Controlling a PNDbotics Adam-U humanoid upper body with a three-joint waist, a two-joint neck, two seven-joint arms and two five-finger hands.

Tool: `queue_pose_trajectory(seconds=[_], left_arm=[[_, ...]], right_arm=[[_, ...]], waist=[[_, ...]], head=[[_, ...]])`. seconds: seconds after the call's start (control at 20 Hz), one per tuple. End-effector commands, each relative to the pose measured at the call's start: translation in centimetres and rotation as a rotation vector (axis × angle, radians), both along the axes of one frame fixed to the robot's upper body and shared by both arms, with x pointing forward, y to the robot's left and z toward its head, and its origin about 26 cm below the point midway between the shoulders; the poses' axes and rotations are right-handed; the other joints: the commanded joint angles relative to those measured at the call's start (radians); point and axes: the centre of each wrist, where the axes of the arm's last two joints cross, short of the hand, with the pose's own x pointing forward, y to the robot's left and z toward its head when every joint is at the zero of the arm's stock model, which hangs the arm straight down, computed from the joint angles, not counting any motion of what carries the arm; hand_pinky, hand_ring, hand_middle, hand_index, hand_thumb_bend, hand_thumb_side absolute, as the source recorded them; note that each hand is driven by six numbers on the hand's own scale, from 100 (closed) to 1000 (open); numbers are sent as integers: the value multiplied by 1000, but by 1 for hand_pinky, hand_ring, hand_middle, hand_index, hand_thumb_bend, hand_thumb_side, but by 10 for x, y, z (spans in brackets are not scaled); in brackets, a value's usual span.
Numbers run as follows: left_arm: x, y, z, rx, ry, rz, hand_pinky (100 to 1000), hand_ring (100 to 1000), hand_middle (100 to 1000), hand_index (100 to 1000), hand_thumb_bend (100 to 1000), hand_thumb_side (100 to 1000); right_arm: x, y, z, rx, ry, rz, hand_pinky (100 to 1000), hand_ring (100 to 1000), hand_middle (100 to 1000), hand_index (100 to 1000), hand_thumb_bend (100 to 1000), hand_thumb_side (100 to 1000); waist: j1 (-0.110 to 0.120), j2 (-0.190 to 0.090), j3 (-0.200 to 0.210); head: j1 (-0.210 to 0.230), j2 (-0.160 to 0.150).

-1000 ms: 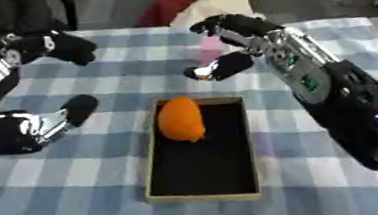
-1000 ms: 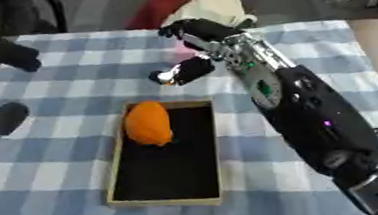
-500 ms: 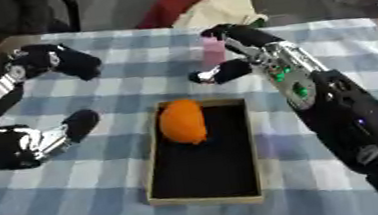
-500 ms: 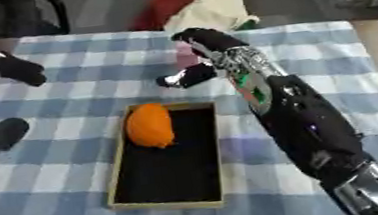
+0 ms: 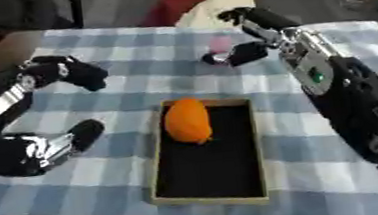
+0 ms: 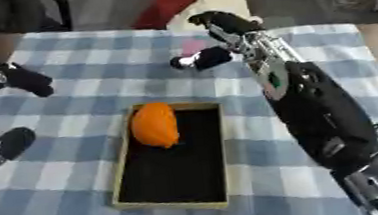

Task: Pick up objects on the table and place them in the box.

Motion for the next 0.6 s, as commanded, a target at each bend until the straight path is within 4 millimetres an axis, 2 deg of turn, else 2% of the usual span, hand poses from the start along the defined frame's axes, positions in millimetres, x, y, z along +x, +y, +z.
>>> queue_pose_trajectory(seconds=[0.05,0.3,0.6], left_arm=[[-1,5,6,16,-14,6,799,729,675,842,369,718],[0,8,6,18,-12,12,800,728,672,842,365,722],[0,10,6,19,-12,14,800,728,670,843,361,724]], right_arm=[[-1,-18,23,29,-35,-39,907,894,888,973,570,715],[-2,-32,26,43,-37,-68,909,895,887,973,566,713],[-3,-46,22,53,-24,-94,908,894,886,972,558,711]], waist=[[3,-25,5],[-6,-21,9],[-10,-1,9]], head=[[-3,-8],[-9,-10],[-15,-8]])
